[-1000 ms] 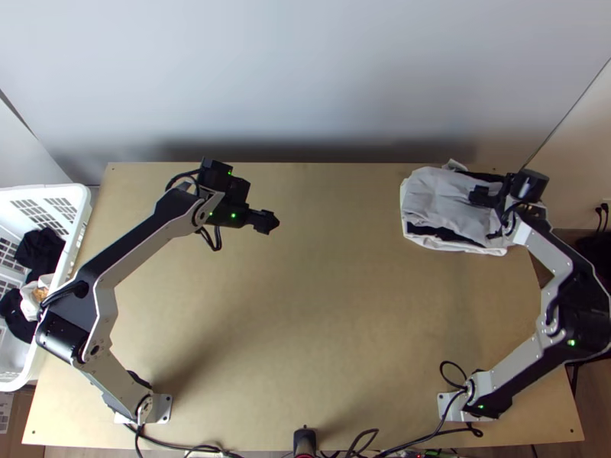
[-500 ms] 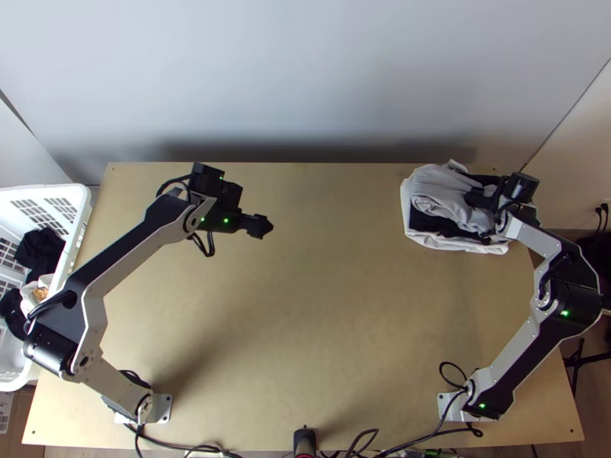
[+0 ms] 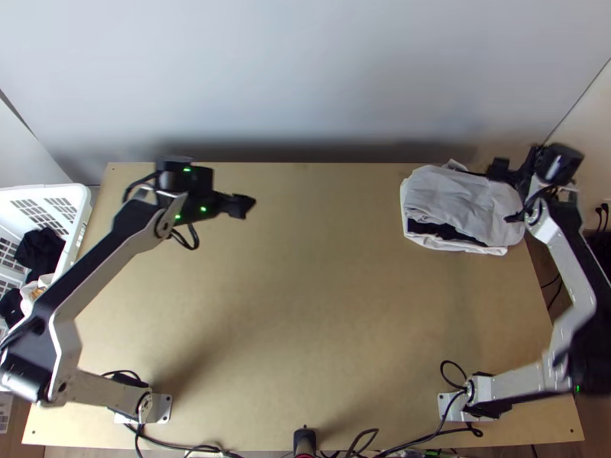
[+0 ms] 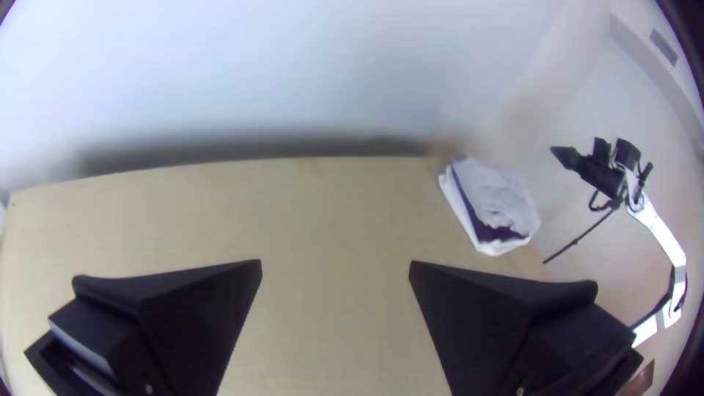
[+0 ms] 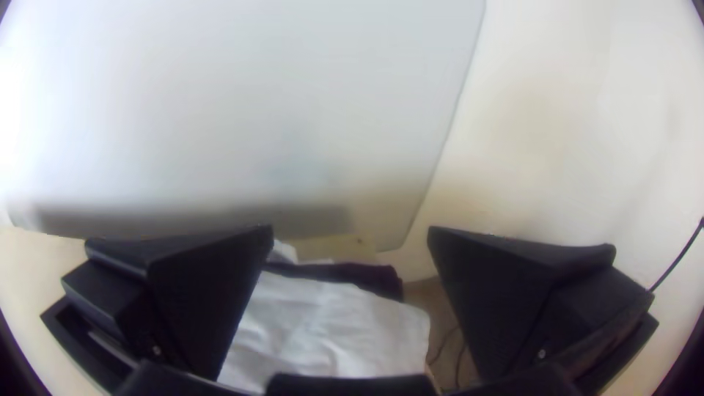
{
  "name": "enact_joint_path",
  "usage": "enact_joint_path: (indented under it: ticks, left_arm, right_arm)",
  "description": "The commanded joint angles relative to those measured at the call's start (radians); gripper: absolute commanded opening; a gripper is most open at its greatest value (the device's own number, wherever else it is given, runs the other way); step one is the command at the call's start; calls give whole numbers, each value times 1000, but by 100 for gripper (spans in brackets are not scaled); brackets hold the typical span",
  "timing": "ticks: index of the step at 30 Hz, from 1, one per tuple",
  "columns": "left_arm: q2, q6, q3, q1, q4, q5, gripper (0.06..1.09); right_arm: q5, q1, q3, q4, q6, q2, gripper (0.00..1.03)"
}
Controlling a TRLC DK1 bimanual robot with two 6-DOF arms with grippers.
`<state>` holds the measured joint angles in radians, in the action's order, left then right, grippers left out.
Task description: Fold the t-shirt
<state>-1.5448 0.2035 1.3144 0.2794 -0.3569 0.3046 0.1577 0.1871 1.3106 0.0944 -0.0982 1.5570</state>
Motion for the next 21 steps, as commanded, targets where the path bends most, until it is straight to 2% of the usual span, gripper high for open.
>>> enact_joint_path:
  ticks: [1,2,6,8,11,15,18,21]
  left_arm:
    - [172,54,-109,-71,207,-56,104]
    - [204,60,-130,-85,220,-65,104]
    - [385,50,-291,-134,334,-121,104]
    - [489,43,-386,-180,361,-137,104]
    - [641,57,-504,-253,363,-139,104]
    - [841,54,-644,-358,357,-139,104]
    - [982,34,-736,-417,360,-139,104]
    - [1105,25,-820,-460,365,-137,104]
  right_arm:
    - [-9,-156,76,188,-23,-304,98]
    - [-9,-181,81,229,-15,-322,98]
    - [-24,-210,44,363,124,-417,97]
    - [-27,-215,22,421,166,-459,98]
    - [-35,-253,-31,442,166,-538,98]
    - [-127,-321,-134,447,166,-635,98]
    - [-118,-390,-235,461,120,-672,98]
    - [-35,-431,-313,455,193,-723,98]
